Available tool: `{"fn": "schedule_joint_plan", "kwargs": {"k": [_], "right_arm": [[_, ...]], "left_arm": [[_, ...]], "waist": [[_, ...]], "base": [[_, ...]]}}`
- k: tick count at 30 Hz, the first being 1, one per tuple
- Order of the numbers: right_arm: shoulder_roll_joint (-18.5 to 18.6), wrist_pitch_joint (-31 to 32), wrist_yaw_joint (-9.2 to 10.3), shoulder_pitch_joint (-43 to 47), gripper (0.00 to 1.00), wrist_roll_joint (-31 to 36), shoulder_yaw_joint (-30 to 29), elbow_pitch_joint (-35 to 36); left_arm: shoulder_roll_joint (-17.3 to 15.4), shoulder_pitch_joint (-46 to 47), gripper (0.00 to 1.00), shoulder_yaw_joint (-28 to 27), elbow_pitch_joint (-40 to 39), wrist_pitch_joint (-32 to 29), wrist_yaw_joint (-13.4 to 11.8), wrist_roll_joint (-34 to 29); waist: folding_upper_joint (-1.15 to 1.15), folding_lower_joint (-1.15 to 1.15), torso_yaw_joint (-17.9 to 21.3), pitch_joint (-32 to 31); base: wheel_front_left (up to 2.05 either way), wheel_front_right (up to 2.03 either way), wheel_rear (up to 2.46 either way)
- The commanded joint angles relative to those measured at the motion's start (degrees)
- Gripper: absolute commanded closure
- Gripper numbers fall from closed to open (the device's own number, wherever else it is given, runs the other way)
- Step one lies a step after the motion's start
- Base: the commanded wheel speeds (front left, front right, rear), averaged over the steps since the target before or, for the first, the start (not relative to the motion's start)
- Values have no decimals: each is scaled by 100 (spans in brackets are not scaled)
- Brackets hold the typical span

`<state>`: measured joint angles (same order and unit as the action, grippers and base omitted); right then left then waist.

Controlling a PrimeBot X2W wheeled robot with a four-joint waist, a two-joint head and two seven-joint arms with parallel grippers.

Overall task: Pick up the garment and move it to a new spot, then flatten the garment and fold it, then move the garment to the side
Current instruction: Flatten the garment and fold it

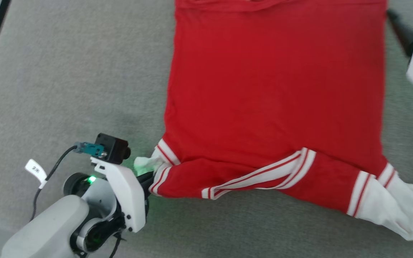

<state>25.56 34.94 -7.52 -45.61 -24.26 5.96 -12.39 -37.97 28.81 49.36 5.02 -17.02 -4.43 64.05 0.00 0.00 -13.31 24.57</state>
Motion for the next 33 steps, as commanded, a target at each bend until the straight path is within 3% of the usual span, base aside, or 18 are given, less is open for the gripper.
{"fn": "schedule_joint_plan", "kwargs": {"k": [1,12,15,20,21,22,23,28,33], "right_arm": [[38,45,4,-289,0,121,-8,-437],[4,1044,4,-1602,0,706,-594,-2764],[-4,1314,4,-1637,0,842,-655,-3089],[-93,2332,10,-1473,0,1134,-875,-3943],[-98,2486,10,-1421,6,1203,-874,-4032],[-106,2593,10,-1395,67,1252,-833,-4056],[-86,2569,10,-1399,100,1289,-808,-3992],[-105,2252,10,-1474,100,1234,-581,-3513],[-195,2150,4,-1282,100,668,-49,-2808]], "left_arm": [[168,111,100,73,132,20,74,-46],[648,391,100,264,662,44,422,-118],[697,419,100,280,748,59,469,-128],[753,443,100,285,935,82,559,-74],[757,448,100,279,959,86,576,-65],[760,456,100,270,983,90,576,-56],[764,467,100,255,1006,105,588,-44],[698,456,100,128,1094,211,590,14],[499,376,100,-36,1080,315,445,92]], "waist": [[0,0,-280,233],[0,0,-895,656],[0,0,-973,710],[0,0,-1055,750],[0,0,-1056,750],[0,0,-1052,748],[0,0,-1037,744],[0,0,-776,638],[0,0,-358,449]], "base": [[0,0,0],[0,0,0],[0,0,0],[0,0,0],[0,0,0],[0,0,0],[0,0,0],[0,0,0],[0,0,0]]}}
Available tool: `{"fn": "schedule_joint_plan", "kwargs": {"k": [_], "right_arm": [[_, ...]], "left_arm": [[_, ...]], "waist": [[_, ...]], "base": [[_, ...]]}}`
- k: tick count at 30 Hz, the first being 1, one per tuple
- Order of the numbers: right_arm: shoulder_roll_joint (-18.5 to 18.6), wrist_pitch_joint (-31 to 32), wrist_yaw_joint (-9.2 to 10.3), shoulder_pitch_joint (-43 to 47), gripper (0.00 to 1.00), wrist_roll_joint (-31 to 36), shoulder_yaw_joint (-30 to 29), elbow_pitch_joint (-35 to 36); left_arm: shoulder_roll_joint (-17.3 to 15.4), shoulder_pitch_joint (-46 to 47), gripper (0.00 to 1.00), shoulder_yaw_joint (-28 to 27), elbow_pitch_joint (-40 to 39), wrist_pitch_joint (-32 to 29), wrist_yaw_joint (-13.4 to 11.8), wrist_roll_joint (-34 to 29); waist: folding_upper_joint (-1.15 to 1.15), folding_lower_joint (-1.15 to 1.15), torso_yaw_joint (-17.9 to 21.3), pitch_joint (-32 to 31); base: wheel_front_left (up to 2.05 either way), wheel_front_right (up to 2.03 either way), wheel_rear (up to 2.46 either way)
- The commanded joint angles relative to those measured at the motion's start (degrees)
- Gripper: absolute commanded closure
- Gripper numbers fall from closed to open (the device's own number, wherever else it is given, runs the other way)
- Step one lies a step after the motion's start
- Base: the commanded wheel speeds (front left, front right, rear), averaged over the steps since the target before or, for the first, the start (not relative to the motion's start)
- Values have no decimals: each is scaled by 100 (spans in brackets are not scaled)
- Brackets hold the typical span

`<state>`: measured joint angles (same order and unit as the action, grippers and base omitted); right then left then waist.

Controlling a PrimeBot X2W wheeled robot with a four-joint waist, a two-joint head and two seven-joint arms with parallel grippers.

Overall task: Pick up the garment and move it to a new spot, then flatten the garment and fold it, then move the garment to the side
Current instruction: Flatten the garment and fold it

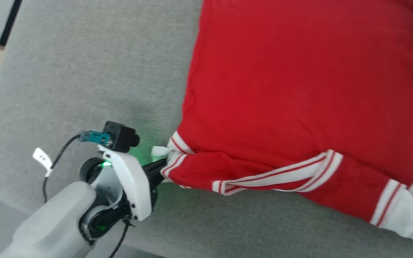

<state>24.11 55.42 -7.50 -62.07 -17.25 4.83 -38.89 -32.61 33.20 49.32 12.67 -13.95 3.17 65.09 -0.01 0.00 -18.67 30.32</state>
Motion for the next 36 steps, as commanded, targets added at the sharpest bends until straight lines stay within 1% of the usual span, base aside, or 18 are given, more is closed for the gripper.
{"fn": "schedule_joint_plan", "kwargs": {"k": [1,6,9,12,15,18,22,24,27,29,30,32,34,36], "right_arm": [[-30,131,2,473,100,-163,193,2],[223,294,3,1177,100,-860,672,1060],[366,440,3,1730,100,-1200,776,1753],[448,539,3,2309,100,-1434,699,2431],[466,657,3,2897,100,-1582,511,2964],[390,809,3,3534,100,-1705,309,3439],[275,893,3,4293,100,-1702,-19,3843],[175,881,3,4605,100,-1648,-161,3932],[65,788,3,4809,100,-1588,-275,3931],[-46,631,5,4953,67,-1503,-374,3817],[-75,539,5,4985,0,-1460,-413,3781],[-119,415,12,5021,0,-1415,-461,3770],[-107,321,15,5018,0,-1416,-494,3902],[-84,216,14,5022,0,-1503,-618,4309]], "left_arm": [[-88,-82,100,-51,294,15,-342,-13],[-353,-228,100,-151,150,14,-503,54],[-500,-315,100,-221,12,10,-594,99],[-619,-403,100,-265,-155,-7,-682,104],[-729,-493,100,-280,-317,-38,-739,134],[-814,-564,100,-292,-457,-75,-799,168],[-880,-592,100,-311,-602,-116,-861,200],[-916,-613,100,-317,-640,-128,-884,211],[-938,-622,100,-327,-670,-128,-900,225],[-938,-637,100,-341,-684,-122,-896,248],[-935,-648,100,-348,-690,-113,-895,259],[-951,-676,100,-345,-688,-108,-895,269],[-965,-699,100,-354,-690,-87,-896,293],[-985,-755,100,-357,-710,-71,-905,312]], "waist": [[1,0,264,-181],[1,0,687,-425],[1,0,923,-549],[1,0,1134,-654],[1,0,1303,-743],[1,0,1411,-805],[1,0,1471,-825],[1,0,1487,-831],[1,0,1498,-834],[1,0,1505,-844],[1,0,1509,-853],[1,0,1520,-887],[1,0,1533,-933],[1,0,1544,-1021]], "base": [[0,0,0],[0,0,0],[0,0,0],[0,0,0],[0,0,0],[0,0,0],[0,0,0],[0,0,0],[0,0,0],[0,0,0],[0,0,0],[0,0,0],[0,0,0],[0,0,0]]}}
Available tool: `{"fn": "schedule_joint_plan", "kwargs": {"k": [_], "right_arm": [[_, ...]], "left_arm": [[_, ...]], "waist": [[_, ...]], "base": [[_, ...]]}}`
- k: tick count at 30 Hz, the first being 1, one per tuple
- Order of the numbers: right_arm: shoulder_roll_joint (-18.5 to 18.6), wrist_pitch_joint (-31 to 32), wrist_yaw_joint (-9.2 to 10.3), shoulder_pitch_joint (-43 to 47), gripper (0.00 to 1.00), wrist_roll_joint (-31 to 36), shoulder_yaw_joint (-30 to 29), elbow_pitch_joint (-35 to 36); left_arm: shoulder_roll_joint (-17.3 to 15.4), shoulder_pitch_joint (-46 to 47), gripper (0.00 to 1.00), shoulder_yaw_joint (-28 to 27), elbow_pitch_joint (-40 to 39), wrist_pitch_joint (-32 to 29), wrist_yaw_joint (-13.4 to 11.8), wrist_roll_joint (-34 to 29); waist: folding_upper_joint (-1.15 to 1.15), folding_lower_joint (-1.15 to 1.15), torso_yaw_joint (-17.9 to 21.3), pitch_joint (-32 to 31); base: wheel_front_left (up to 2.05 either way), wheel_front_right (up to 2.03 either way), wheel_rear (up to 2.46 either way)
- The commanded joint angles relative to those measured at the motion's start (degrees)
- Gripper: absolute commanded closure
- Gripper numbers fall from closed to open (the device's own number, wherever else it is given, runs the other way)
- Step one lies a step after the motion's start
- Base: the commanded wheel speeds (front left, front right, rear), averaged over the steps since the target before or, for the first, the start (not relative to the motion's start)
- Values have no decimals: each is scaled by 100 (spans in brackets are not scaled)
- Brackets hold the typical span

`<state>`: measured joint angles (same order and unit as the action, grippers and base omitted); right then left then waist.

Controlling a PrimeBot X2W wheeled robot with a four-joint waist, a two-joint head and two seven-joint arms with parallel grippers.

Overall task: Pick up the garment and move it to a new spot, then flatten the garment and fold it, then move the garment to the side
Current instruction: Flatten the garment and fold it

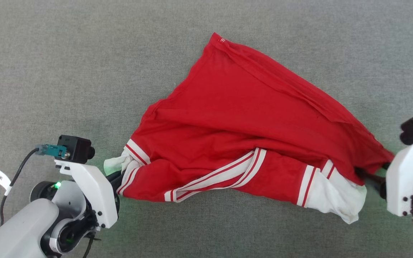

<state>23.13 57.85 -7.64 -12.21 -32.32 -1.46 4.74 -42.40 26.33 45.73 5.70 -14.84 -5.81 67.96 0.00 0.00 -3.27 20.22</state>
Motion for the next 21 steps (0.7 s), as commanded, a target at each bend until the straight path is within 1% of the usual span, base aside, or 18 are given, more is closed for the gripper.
{"fn": "schedule_joint_plan", "kwargs": {"k": [1,6,9,12,14,16,18,21], "right_arm": [[6,-47,28,39,0,-13,-70,95],[-165,-60,20,144,0,21,-485,850],[-222,-113,17,119,0,88,-573,1301],[-236,-317,17,-96,0,176,-554,1645],[-172,-517,17,-271,0,220,-375,1777],[-85,-784,17,-521,0,338,-178,1744],[-76,-1037,16,-811,0,377,113,1582],[46,-1320,17,-1319,0,402,538,1189]], "left_arm": [[-11,-92,100,-2,-25,33,-11,37],[-24,-183,100,-20,-86,71,-37,92],[-20,-207,100,-11,-131,69,-22,103],[1,-183,100,-2,-159,71,-9,88],[40,-132,100,16,-178,75,11,66],[95,-73,100,38,-179,72,41,36],[182,-12,100,59,-173,94,81,13],[308,85,100,127,-144,86,145,-57]], "waist": [[0,0,4,-37],[0,0,-17,-138],[0,0,-75,-162],[0,0,-164,-156],[0,0,-244,-130],[0,0,-343,-100],[0,0,-458,-62],[0,0,-665,9]], "base": [[0,0,0],[0,0,0],[0,0,0],[0,0,0],[0,0,0],[0,0,0],[0,0,0],[0,0,0]]}}
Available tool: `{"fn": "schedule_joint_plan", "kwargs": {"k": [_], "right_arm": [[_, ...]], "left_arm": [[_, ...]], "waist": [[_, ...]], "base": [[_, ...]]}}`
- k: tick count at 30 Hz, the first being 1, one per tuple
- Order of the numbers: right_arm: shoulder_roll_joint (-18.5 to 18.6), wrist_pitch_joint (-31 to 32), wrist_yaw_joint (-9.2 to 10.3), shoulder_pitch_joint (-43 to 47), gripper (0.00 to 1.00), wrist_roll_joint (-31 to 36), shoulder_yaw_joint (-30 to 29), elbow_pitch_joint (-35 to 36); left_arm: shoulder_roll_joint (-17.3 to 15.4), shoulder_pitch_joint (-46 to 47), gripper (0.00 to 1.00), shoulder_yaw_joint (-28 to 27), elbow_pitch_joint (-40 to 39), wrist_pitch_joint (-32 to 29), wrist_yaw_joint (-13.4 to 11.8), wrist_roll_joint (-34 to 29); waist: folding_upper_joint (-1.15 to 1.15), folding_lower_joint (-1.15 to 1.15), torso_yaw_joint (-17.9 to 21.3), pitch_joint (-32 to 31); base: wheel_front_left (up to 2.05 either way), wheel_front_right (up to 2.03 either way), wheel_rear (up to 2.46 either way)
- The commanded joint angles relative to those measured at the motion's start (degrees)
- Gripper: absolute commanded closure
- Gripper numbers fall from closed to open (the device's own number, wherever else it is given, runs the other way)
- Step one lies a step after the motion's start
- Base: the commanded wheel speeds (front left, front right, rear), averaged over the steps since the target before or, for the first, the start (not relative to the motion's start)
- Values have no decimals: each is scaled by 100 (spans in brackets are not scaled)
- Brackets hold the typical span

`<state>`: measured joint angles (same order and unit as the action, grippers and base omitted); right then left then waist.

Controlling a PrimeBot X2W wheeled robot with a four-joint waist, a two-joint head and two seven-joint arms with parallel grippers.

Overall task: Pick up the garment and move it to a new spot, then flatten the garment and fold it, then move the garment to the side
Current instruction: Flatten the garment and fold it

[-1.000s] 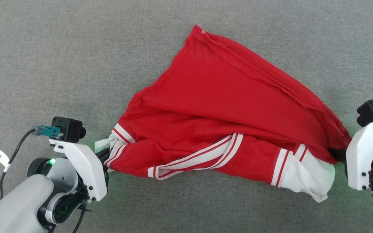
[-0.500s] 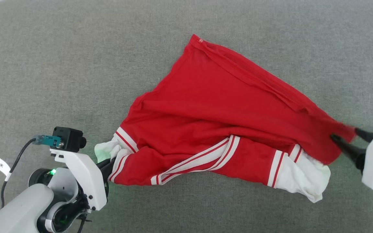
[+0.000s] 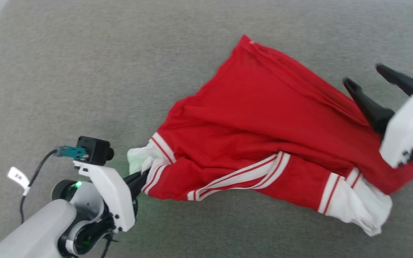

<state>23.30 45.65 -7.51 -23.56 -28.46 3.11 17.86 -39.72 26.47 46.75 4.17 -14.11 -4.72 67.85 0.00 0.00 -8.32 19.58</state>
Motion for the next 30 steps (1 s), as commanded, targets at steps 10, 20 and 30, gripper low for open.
{"fn": "schedule_joint_plan", "kwargs": {"k": [10,20,30], "right_arm": [[493,-631,3,-2097,0,-217,1385,-2406],[762,-580,4,-3304,0,-526,2590,-4350],[1077,-386,4,-3590,0,-1107,4092,-5514]], "left_arm": [[707,621,100,315,363,-8,449,-286],[1228,934,100,493,856,101,837,-371],[1599,1171,100,634,1287,187,1079,-344]], "waist": [[0,0,-1092,421],[0,0,-1732,715],[0,0,-2119,926]], "base": [[0,0,0],[0,0,0],[0,0,0]]}}
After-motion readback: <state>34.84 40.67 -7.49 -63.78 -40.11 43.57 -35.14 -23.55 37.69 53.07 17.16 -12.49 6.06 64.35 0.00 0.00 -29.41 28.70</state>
